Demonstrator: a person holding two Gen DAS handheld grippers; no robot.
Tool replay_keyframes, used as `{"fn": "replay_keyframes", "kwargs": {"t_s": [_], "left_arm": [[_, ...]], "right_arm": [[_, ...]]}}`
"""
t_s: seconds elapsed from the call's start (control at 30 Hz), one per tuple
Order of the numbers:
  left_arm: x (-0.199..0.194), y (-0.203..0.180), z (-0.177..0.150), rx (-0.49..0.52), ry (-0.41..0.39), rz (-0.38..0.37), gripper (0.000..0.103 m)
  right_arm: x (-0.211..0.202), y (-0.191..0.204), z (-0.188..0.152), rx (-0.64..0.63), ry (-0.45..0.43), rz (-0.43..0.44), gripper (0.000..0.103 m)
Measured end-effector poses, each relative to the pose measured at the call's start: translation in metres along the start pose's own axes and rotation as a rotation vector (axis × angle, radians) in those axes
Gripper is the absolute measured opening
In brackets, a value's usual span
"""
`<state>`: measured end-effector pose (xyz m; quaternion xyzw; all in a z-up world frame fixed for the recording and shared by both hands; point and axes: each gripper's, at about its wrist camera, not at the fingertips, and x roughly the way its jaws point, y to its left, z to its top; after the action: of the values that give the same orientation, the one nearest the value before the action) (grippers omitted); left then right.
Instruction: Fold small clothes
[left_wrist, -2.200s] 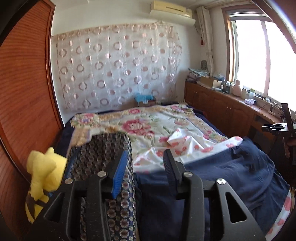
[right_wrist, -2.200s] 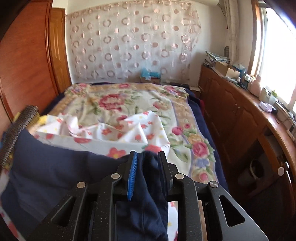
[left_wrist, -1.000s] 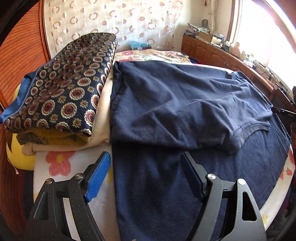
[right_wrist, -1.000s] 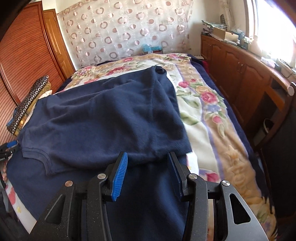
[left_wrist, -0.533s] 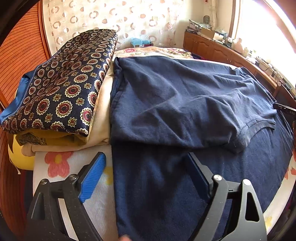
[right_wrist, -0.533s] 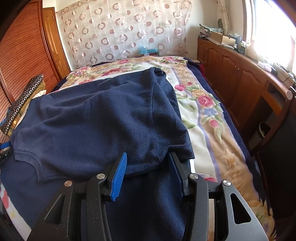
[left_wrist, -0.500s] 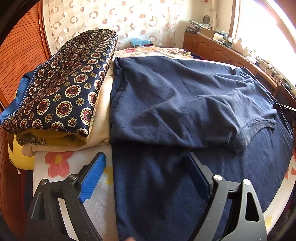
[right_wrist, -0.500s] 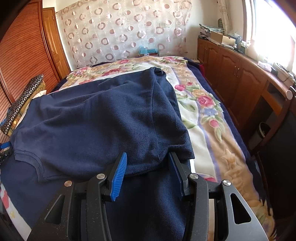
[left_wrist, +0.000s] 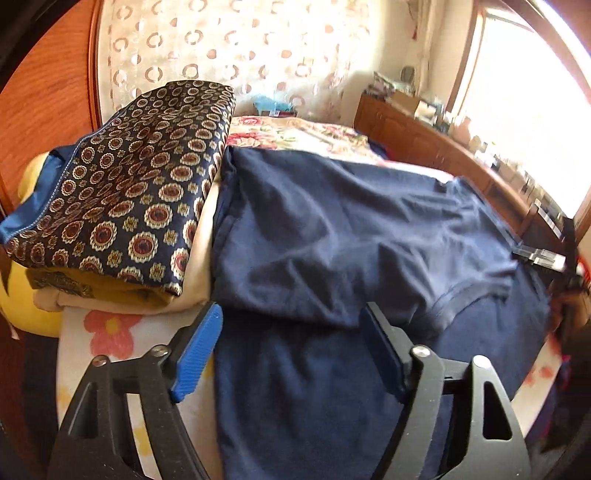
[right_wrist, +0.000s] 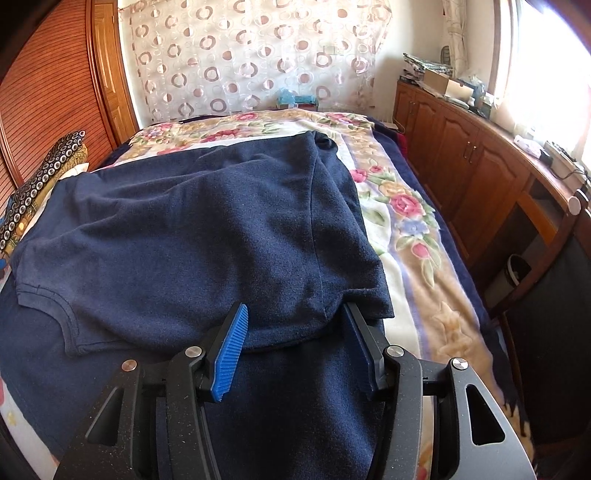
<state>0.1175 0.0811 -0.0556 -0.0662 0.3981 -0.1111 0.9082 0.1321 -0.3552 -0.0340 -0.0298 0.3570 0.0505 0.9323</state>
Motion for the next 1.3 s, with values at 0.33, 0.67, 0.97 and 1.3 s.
{"fn": "replay_keyframes", "kwargs": {"t_s": [0.33, 0.67, 0.97, 1.3], "left_arm": [[0.022, 0.004, 0.003, -0.066, 0.043, 0.034, 0.066], [0.023, 0.005, 0.011, -0.102, 0.019, -0.021, 0.041], [0.023, 0.001, 0.01, -0.046, 0.011, 0.037, 0.006], [-0.023, -0.014, 0.017, 0.0, -0.132, 0.038, 0.005]], "right_arm": [[0.001, 0.0, 0.0, -0.003, 0.0, -0.002, 0.055], [0.001, 0.0, 0.0, -0.006, 0.0, -0.006, 0.055], [0.0, -0.002, 0.0, 0.014, -0.008, 0.001, 0.055], [-0.012, -0.017, 0.007, 0.044, -0.062, 0.044, 0.006]]}}
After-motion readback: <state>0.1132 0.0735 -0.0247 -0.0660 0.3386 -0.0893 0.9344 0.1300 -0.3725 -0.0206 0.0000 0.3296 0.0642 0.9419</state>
